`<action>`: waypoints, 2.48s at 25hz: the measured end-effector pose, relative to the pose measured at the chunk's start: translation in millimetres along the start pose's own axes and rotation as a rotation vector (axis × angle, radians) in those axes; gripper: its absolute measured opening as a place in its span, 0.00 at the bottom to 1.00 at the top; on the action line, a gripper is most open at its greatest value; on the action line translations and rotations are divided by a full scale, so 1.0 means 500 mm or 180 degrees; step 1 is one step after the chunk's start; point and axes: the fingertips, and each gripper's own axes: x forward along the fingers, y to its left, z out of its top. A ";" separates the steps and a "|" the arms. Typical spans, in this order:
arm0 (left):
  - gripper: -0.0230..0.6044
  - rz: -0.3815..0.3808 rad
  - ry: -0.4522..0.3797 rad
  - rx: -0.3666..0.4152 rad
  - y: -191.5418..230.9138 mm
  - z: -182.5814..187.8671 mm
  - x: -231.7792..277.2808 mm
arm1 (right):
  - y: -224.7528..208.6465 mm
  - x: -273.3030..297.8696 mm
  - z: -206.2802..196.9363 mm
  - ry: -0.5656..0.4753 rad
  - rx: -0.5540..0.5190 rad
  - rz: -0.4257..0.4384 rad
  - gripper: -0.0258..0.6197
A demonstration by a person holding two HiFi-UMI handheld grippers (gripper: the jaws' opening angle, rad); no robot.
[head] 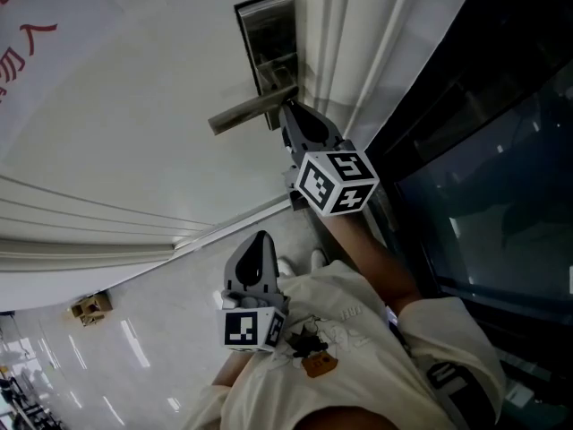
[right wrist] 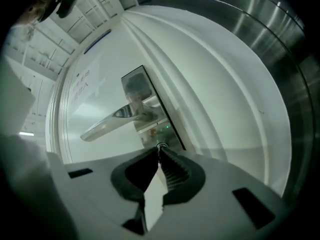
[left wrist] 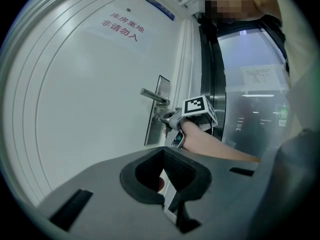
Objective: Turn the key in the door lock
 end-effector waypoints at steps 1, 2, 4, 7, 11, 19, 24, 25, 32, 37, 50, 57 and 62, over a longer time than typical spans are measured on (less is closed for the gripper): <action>0.04 0.0001 0.0009 -0.0010 0.001 -0.001 0.000 | -0.001 0.000 0.000 -0.0004 0.0099 0.0020 0.07; 0.04 0.0005 0.0017 -0.0024 0.002 -0.002 0.000 | -0.002 0.000 0.000 -0.0008 0.0206 0.0042 0.08; 0.04 0.0010 0.0027 -0.0054 0.004 -0.003 0.001 | -0.003 0.000 -0.001 -0.0021 0.0428 0.0086 0.08; 0.04 -0.0003 0.0023 -0.0087 0.004 -0.004 0.001 | -0.004 0.000 -0.001 -0.0039 0.0741 0.0145 0.08; 0.04 -0.0008 0.0023 -0.0088 0.005 -0.004 -0.003 | -0.009 -0.001 -0.003 -0.0052 0.1107 0.0184 0.08; 0.04 0.0012 0.0014 -0.0121 0.009 -0.005 -0.009 | -0.011 0.002 -0.005 -0.0058 0.2135 0.0363 0.09; 0.04 0.0010 0.0017 -0.0140 0.008 -0.006 -0.013 | -0.011 0.001 -0.005 -0.0045 0.2511 0.0417 0.09; 0.04 0.0006 0.0019 -0.0140 0.007 -0.006 -0.013 | -0.011 0.001 -0.006 -0.0042 0.2550 0.0421 0.10; 0.04 -0.0024 0.0041 -0.0157 0.004 -0.009 -0.009 | -0.019 -0.003 -0.013 0.0006 0.2794 0.0458 0.11; 0.04 -0.0046 0.0060 -0.0170 0.002 -0.012 -0.005 | -0.024 -0.008 -0.010 -0.0043 0.2956 0.0572 0.13; 0.04 -0.0117 0.0071 -0.0195 -0.016 -0.015 0.012 | -0.033 -0.028 -0.010 -0.0061 0.3678 0.0654 0.12; 0.04 -0.0106 0.0059 -0.0214 -0.018 -0.015 0.012 | -0.033 -0.032 -0.013 -0.0116 0.4086 0.0715 0.11; 0.04 -0.0086 0.0054 -0.0236 -0.012 -0.017 0.011 | -0.039 -0.044 -0.022 -0.0136 0.4096 0.0638 0.06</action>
